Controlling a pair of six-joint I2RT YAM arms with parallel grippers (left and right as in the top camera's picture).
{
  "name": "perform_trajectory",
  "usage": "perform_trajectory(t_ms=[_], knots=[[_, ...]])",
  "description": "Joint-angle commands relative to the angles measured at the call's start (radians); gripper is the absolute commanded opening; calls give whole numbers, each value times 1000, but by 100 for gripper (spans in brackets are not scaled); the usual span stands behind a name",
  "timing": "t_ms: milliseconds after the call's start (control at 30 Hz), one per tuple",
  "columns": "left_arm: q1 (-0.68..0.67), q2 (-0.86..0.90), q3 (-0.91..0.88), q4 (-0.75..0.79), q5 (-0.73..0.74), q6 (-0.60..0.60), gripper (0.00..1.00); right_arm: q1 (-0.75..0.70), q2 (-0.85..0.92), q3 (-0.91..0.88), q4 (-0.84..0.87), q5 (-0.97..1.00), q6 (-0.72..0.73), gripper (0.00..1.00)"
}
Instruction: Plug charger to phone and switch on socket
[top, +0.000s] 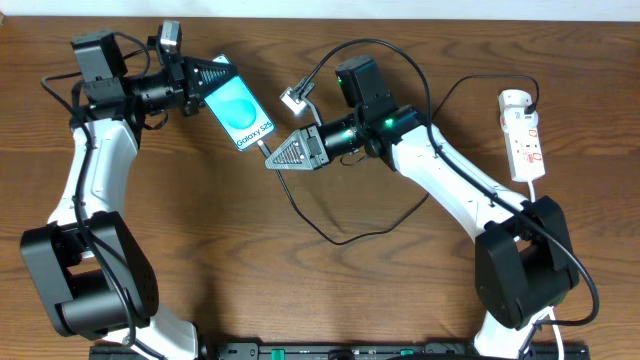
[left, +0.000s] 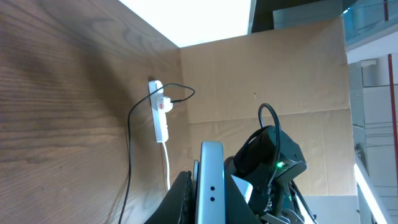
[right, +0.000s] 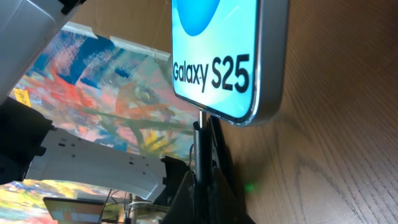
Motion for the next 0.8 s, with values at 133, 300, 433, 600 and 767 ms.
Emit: perform_trajectory(t_ms=[133,300,433,600,767], knots=[[-1,6,5,5,21,4,7,9,-4,-1,3,-19,1,1],[-1,6,5,5,21,-4,7,9,-4,-1,3,-19,1,1],[-1,6,5,5,21,-10,7,9,-4,-1,2,-20,1,1],[-1,6,5,5,20,-10,7,9,-4,-1,0,-20,1,1],[-1,6,5,5,16,-10,7,9,-4,-1,-1,-20,1,1]])
